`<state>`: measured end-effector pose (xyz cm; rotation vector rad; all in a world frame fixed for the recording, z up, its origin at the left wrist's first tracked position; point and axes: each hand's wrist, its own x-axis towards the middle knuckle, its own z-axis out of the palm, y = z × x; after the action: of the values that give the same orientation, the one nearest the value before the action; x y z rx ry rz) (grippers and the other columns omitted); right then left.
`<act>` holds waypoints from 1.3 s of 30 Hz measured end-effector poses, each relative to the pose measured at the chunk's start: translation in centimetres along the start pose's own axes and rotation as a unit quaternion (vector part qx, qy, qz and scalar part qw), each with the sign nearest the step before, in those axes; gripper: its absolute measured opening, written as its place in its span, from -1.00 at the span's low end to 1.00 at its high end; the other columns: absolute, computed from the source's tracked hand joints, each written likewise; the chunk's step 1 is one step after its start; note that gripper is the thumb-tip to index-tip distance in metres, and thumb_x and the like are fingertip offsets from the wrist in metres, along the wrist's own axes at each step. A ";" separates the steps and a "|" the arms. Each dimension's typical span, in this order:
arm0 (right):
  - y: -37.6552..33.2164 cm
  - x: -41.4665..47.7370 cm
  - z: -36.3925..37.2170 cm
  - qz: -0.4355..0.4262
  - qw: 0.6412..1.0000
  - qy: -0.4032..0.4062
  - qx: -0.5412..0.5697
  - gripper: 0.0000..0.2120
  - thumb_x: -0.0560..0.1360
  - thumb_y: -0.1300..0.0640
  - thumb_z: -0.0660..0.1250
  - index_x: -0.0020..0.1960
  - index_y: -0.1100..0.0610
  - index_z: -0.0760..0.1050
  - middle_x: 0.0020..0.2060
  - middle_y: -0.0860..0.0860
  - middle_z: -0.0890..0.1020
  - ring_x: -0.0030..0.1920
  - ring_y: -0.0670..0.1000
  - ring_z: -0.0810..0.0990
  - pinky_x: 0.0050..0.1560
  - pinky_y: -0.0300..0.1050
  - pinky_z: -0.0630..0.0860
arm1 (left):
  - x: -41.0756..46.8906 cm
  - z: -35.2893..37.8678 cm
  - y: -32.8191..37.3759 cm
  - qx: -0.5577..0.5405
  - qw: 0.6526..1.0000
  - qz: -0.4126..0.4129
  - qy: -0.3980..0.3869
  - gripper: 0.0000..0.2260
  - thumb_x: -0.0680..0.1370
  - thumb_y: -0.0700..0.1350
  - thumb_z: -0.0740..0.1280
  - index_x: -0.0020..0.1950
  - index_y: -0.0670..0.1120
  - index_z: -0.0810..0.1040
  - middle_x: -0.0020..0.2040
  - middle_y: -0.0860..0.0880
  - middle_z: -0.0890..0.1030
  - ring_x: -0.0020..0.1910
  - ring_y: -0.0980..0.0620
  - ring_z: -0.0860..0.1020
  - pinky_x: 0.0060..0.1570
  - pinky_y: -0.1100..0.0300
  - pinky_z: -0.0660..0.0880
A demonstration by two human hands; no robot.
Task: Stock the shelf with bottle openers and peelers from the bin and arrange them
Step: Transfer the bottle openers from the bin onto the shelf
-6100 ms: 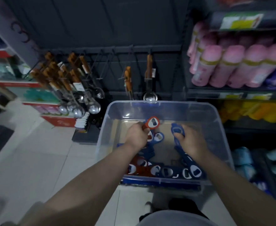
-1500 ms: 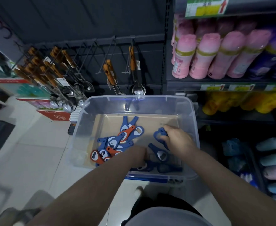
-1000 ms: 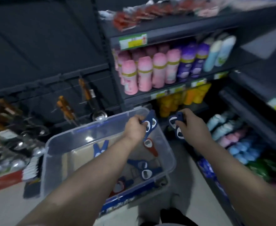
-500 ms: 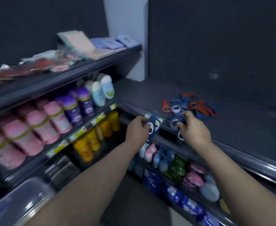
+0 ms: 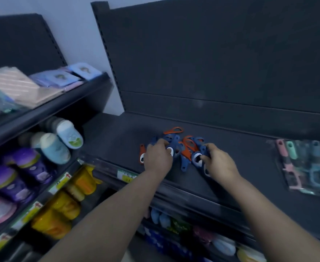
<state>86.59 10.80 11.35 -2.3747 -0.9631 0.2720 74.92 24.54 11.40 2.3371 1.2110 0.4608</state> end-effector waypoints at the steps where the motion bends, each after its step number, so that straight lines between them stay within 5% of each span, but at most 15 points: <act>1: 0.1 0.4 0.5 -0.013 1.000 -0.001 -0.016 -0.61 0.59 0.07 0.22 0.40 0.06 0.32 0.14 0.10 0.54 0.17 0.16 0.47 0.01 -0.03 0.41 | 0.5 0.2 -0.3 0.030 0.999 0.012 -0.005 -0.76 0.61 -0.09 0.22 0.26 -0.02 0.47 0.16 -0.09 0.57 0.23 -0.12 0.37 -0.02 0.05 0.32; 5: 0.7 1.5 1.7 -0.038 0.990 0.026 -0.130 -0.52 0.60 -0.01 0.18 0.50 -0.12 0.19 0.31 -0.01 0.37 0.28 0.09 0.29 0.19 0.02 0.31 | 1.9 1.0 -1.7 0.109 0.992 0.062 -0.001 -0.71 0.58 -0.02 0.25 0.30 0.07 0.46 0.30 0.01 0.44 0.29 -0.10 0.28 0.19 -0.02 0.27; 10: -0.2 2.4 2.4 -0.033 0.984 0.019 -0.175 -0.60 0.64 0.03 0.06 0.46 -0.20 0.22 0.32 -0.06 0.39 0.25 0.07 0.30 0.17 0.01 0.28 | 4.1 1.9 -2.1 0.126 0.985 0.112 -0.022 -0.72 0.60 -0.06 0.17 0.30 0.09 0.47 0.27 0.04 0.47 0.25 -0.08 0.29 0.11 0.00 0.23; 18: -2.6 2.5 2.1 -0.024 0.965 0.046 -0.258 -0.50 0.51 0.23 0.14 0.43 -0.06 0.28 0.26 0.01 0.43 0.26 0.12 0.31 0.17 0.06 0.29 | 4.5 0.0 -2.5 0.070 0.991 0.115 -0.003 -0.74 0.64 -0.09 0.17 0.30 0.08 0.47 0.30 0.06 0.46 0.31 -0.04 0.31 0.21 -0.04 0.28; 24: -5.0 -0.8 3.0 -0.110 0.968 0.033 -0.223 -0.66 0.63 0.01 0.05 0.36 -0.04 0.38 0.25 -0.01 0.46 0.26 0.09 0.34 0.19 0.06 0.30 | 0.2 -2.6 -5.3 0.095 0.990 0.097 0.027 -0.73 0.57 -0.17 0.22 0.24 0.04 0.51 0.24 0.01 0.51 0.23 -0.05 0.37 0.10 0.02 0.36; 31: -7.4 -8.9 5.6 -0.267 0.946 -0.040 -0.182 -0.64 0.64 -0.10 0.02 0.30 -0.01 0.43 0.22 -0.03 0.50 0.26 0.06 0.38 0.17 0.02 0.32 | -12.4 -5.4 -11.0 0.099 0.990 -0.019 0.095 -0.76 0.55 -0.17 0.22 0.19 -0.05 0.55 0.13 -0.07 0.55 0.17 -0.11 0.42 0.06 0.02 0.44; 36: -9.5 -16.3 10.1 -0.368 0.907 -0.113 -0.168 -0.67 0.63 -0.07 0.02 0.21 -0.01 0.49 0.12 -0.03 0.54 0.16 0.06 0.45 -0.01 -0.04 0.33 | -23.6 -7.4 -16.4 0.117 0.978 -0.157 0.072 -0.72 0.55 -0.16 0.23 0.24 -0.01 0.53 0.20 -0.04 0.53 0.22 -0.11 0.42 0.15 0.12 0.38; 39: -12.0 -20.8 12.6 -0.432 0.877 -0.150 -0.150 -0.66 0.63 -0.11 0.03 0.24 -0.03 0.47 0.14 -0.05 0.55 0.18 0.04 0.45 0.05 -0.02 0.38 | -30.2 -9.8 -19.5 0.113 0.963 -0.233 0.076 -0.73 0.53 -0.17 0.23 0.21 -0.01 0.54 0.20 -0.08 0.54 0.21 -0.13 0.44 0.13 0.07 0.43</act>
<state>59.85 8.71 7.34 -1.9126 -2.2259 0.1401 40.24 11.84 6.56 2.1162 1.9111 0.3543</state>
